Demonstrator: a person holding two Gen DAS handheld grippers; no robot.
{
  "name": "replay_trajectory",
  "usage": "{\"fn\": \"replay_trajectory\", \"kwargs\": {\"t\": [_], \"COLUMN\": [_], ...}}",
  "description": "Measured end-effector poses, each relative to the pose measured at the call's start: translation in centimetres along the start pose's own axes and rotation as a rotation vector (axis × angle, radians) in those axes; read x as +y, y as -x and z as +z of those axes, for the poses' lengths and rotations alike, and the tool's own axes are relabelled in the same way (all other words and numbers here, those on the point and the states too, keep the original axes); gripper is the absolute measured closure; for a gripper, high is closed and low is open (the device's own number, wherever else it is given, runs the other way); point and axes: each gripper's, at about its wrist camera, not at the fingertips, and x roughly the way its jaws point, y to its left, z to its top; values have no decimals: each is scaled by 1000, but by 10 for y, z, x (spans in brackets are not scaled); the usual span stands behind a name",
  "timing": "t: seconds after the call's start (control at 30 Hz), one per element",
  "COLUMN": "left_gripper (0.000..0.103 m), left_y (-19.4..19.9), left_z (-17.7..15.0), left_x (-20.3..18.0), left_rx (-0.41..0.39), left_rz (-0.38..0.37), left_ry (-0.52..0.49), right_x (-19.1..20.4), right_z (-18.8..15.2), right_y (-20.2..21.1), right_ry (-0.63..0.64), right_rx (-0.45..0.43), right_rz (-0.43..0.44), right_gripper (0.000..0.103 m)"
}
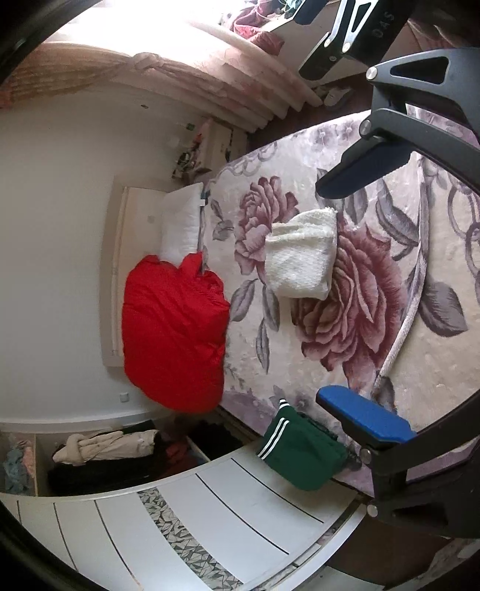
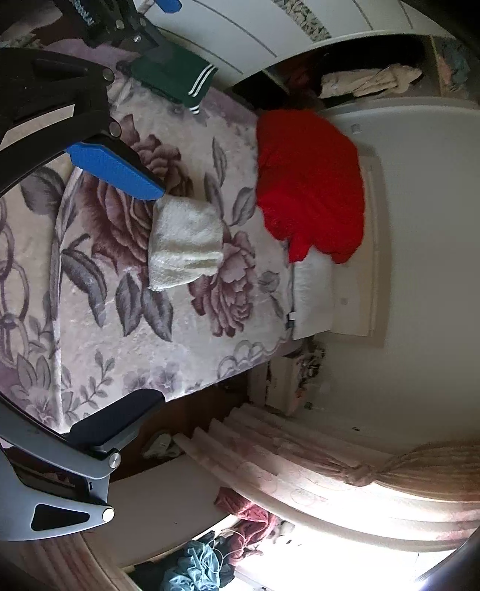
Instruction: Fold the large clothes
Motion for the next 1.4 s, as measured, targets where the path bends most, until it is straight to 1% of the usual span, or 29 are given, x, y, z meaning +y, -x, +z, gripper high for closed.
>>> {"fn": "replay_trajectory", "kwargs": {"t": [0.1, 0.2, 0.27, 0.47, 0.57, 0.77, 1.0, 1.4], "left_gripper": [0, 0, 0, 0, 0, 0, 0, 0], "left_y": [16, 27, 31, 36, 41, 49, 54, 56], "left_z": [-3, -6, -7, -4, -3, 0, 3, 8], "left_x": [-3, -6, -8, -12, -16, -18, -18, -16], "left_rx": [-15, -23, -11, 62, 57, 35, 20, 22], "left_rz": [-2, 1, 0, 6, 14, 7, 7, 14], "left_ry": [-11, -20, -20, -19, -22, -10, -7, 0], "right_x": [0, -3, -4, -11, -15, -26, -28, -29], "right_z": [-3, -8, -12, -8, -2, 12, 11, 11], "right_y": [33, 51, 63, 77, 84, 88, 95, 93], "right_ry": [-3, -2, 0, 13, 26, 40, 41, 42], "right_rx": [-33, -50, -53, -31, -27, -40, -45, -37], "right_rz": [5, 3, 6, 21, 27, 21, 30, 46], "right_gripper": [0, 0, 0, 0, 0, 0, 0, 0]}}
